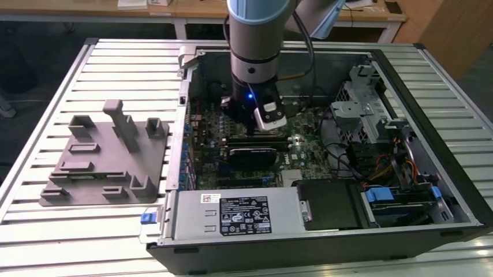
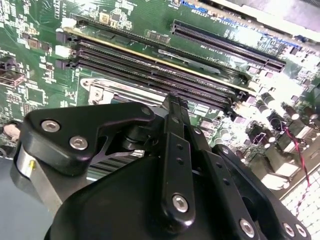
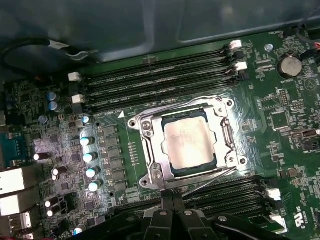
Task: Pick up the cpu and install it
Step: 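Install the second cpu locking lever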
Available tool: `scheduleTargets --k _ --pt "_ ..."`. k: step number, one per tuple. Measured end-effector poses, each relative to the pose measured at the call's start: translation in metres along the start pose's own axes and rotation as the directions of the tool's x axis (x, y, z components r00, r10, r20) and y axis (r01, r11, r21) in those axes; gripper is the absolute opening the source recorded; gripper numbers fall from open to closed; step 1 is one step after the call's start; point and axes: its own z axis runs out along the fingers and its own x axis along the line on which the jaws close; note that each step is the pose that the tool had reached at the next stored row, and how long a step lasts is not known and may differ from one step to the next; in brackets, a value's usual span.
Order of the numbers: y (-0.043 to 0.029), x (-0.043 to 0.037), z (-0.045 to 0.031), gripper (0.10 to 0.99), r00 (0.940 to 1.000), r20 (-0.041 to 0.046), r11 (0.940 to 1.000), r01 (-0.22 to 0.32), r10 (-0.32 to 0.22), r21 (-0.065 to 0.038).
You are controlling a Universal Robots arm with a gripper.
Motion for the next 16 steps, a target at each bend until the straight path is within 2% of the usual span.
scheduleTargets --k 8,12,16 --pt "-0.0080 0.0003 0.0016 0.106 0.9998 -0.0059 0.9996 0.020 -0.020 -0.022" --pt "-0.0107 0.0008 0.0027 0.106 0.9996 -0.0127 0.9983 0.026 -0.027 -0.052" --pt "-0.0157 0.0013 0.0039 0.106 0.9993 -0.0162 0.9972 0.031 -0.033 -0.068"
